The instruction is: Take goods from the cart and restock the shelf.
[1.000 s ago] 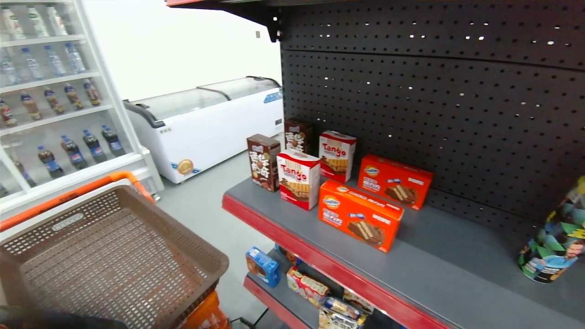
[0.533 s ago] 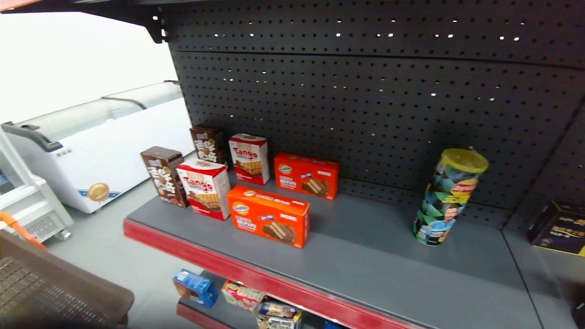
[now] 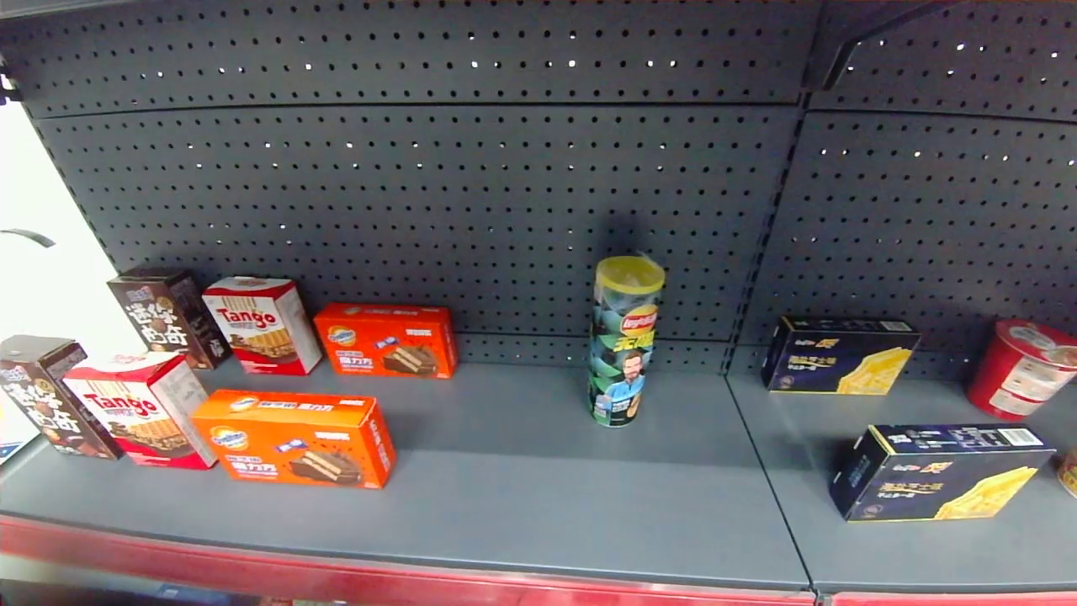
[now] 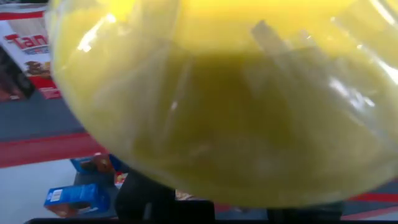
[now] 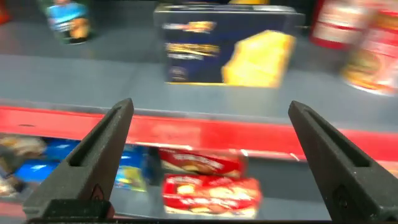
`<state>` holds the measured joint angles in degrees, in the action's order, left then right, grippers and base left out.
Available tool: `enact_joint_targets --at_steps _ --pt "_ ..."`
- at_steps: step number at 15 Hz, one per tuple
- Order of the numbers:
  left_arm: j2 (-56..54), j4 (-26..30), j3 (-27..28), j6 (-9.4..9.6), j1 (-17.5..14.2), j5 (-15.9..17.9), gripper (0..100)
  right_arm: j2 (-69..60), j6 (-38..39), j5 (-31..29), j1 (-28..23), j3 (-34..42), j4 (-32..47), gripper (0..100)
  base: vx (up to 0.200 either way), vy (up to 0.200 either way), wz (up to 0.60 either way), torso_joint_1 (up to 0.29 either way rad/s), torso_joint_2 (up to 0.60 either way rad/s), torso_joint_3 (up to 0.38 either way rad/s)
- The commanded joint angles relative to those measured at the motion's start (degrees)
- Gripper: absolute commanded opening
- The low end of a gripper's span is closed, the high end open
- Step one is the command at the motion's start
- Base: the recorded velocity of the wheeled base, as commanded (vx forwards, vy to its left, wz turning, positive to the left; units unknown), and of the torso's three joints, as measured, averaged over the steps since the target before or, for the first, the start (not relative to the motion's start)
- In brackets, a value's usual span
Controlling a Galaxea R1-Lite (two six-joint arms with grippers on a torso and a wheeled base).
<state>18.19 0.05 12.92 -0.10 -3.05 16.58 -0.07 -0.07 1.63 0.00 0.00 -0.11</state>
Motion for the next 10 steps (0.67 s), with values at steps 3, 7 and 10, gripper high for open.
enact_joint_targets --at_steps 3,7,10 --pt "0.2 0.0 -0.3 -1.13 0.0 -0.1 0 0.1 0.0 0.0 0.0 0.0 -0.1 100 0.0 0.0 0.0 0.0 0.0 0.0" --pt "0.1 0.0 -0.3 -1.22 0.0 -0.1 0 0.1 0.0 0.0 0.0 0.0 -0.1 100 0.0 0.0 -0.15 -0.001 0.0 0.001" --pt "-0.5 0.0 -0.4 -1.22 0.0 -0.1 0 0.1 0.0 0.0 0.0 0.0 -0.1 100 0.0 0.0 0.0 0.0 0.0 0.0"
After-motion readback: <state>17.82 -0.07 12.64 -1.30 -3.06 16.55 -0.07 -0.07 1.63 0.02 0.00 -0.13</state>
